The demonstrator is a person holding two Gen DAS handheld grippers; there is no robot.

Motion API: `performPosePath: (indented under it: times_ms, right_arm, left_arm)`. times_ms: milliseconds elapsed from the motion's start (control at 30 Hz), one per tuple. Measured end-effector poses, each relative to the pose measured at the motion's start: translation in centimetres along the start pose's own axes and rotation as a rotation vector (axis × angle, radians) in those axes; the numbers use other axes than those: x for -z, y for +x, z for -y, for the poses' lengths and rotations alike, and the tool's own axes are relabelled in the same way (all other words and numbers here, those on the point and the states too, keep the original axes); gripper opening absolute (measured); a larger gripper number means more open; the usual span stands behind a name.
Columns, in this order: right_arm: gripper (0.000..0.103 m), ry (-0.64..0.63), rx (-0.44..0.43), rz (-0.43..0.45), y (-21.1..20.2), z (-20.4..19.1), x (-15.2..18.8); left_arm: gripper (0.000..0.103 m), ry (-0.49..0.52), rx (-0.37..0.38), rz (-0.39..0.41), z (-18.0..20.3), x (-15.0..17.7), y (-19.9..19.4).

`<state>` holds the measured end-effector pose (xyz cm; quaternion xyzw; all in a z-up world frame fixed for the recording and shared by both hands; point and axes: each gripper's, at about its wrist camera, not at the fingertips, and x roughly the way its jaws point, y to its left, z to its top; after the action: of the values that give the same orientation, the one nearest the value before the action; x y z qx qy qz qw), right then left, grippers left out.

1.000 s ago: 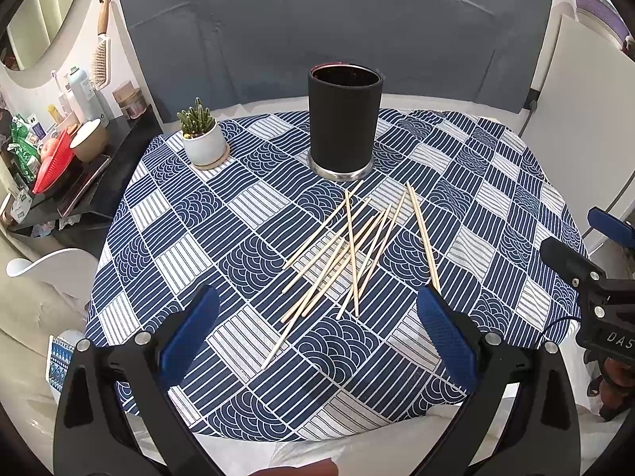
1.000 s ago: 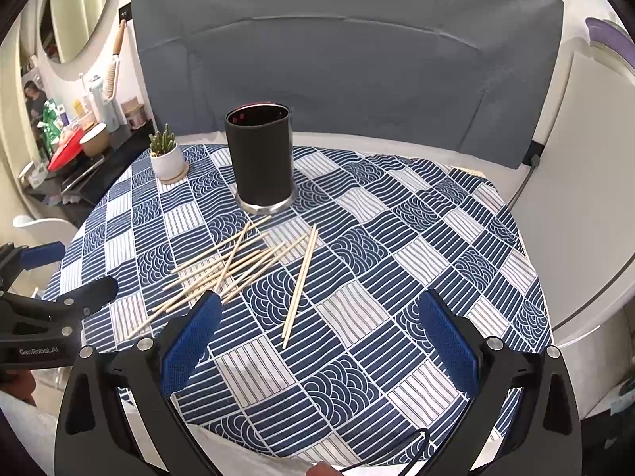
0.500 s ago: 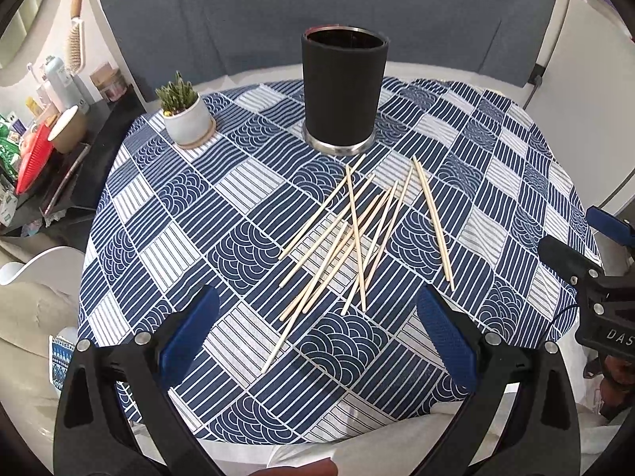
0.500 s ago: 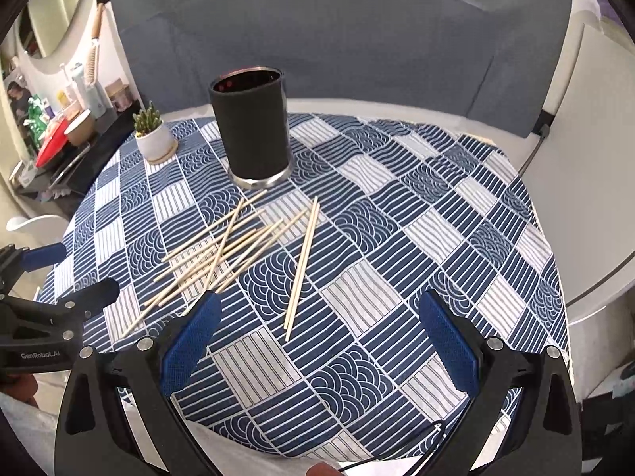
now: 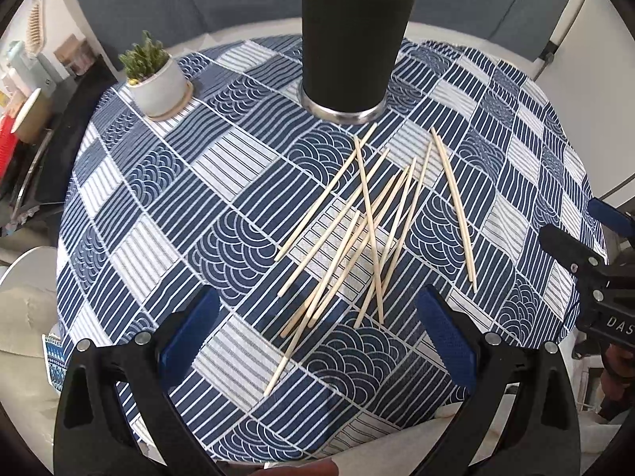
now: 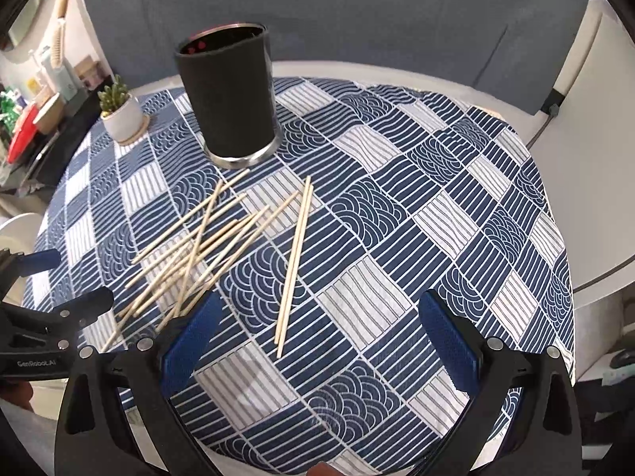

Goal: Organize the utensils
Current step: 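Lower both tools toward the pile of wooden sticks beside the black cup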

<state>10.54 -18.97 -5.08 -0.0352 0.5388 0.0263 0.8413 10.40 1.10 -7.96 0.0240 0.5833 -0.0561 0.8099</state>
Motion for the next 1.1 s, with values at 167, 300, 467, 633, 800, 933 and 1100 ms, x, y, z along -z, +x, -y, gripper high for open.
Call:
performPosePath:
  times_ms: [167, 300, 467, 633, 800, 933, 1100]
  right_arm:
    - [0.095, 0.036, 0.018, -0.062, 2.4, 0.3, -0.9]
    - [0.095, 0.062, 0.028, -0.103, 4.2, 0.7, -1.4]
    - [0.095, 0.080, 0.032, -0.152, 6.8, 0.8, -2.2]
    - [0.095, 0.084, 0.049, -0.185, 9.1, 0.9, -3.1]
    - [0.095, 0.097, 0.074, -0.224, 11.2, 1.5, -3.3]
    - [0.095, 0.097, 0.084, -0.256, 12.5, 1.8, -3.3]
    - [0.095, 0.076, 0.112, -0.272, 13.5, 1.9, -3.5]
  left_arm:
    - [0.097, 0.018, 0.026, -0.050, -0.1, -1.2, 2.4]
    - [0.097, 0.007, 0.059, -0.091, -0.3, -1.9, 4.0]
    - [0.097, 0.010, 0.065, -0.125, -0.6, -2.8, 6.0]
    - [0.097, 0.016, 0.055, -0.138, -1.5, -4.2, 7.7]
    - [0.097, 0.042, 0.027, -0.143, -2.6, -5.6, 9.3]
    - [0.097, 0.139, -0.018, -0.128, -2.5, -6.5, 10.4]
    - [0.097, 0.163, -0.026, -0.138, -2.8, -7.3, 11.6]
